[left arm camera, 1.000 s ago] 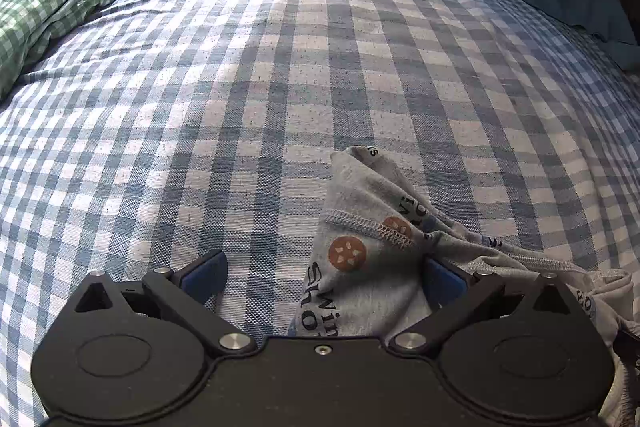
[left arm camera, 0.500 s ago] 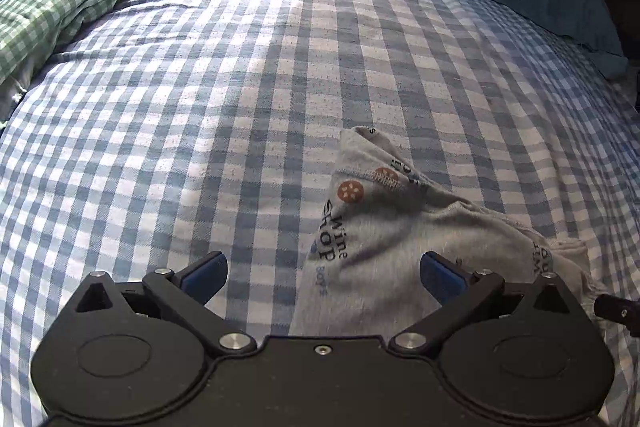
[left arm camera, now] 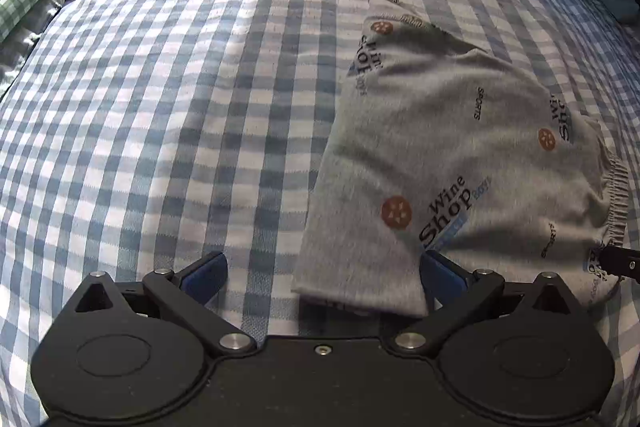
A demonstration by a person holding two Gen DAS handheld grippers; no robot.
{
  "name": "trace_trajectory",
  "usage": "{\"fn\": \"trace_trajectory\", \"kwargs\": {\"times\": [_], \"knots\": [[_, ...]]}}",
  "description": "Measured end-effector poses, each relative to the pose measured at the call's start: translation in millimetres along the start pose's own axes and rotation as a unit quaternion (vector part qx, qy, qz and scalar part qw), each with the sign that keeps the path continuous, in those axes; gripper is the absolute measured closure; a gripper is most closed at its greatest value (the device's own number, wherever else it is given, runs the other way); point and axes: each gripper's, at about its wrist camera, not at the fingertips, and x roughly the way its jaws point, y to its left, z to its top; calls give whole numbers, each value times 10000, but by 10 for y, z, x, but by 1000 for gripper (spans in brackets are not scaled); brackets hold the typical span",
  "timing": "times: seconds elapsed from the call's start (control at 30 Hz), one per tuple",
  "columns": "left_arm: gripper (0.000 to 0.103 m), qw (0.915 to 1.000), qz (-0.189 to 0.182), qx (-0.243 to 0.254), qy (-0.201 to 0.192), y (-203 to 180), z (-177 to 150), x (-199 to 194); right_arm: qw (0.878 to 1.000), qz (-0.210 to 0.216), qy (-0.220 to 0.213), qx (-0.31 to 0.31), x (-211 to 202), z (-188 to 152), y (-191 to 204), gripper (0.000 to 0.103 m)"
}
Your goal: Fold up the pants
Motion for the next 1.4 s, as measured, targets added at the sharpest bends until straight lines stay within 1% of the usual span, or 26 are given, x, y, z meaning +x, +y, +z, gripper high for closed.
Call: {"fn": "trace_trajectory", "kwargs": {"times": [0.17,0.47,0.67,0.9,1.03,1.1,1.17,1.3,1.4], "knots": [[1,10000,-8,-61,64,42,-88,-28,10000,0,-20,-2,-14,-17,-7,0],[1,9998,-2,-47,182,29,-83,-46,10000,22,9,11,5,5,-43,0],[1,9995,-17,14,307,20,-2,-100,9999,99,42,-64,-28,54,-76,0],[1,9997,-32,108,233,-15,200,-177,9979,461,-295,-355,-136,182,-148,0],[1,9998,-73,103,151,-39,344,-167,9974,482,-333,-431,-95,333,-198,0],[1,9998,-81,121,133,-52,410,-145,9970,563,-365,-385,-72,417,-226,0],[1,9998,-95,146,124,-65,460,-120,9960,716,-414,-324,-53,505,-247,0],[1,9996,-145,213,135,-87,557,-25,9911,1185,-489,-354,44,695,-263,0],[1,9993,-174,269,166,-97,612,59,9879,1381,-524,-467,171,852,-246,0]]}}
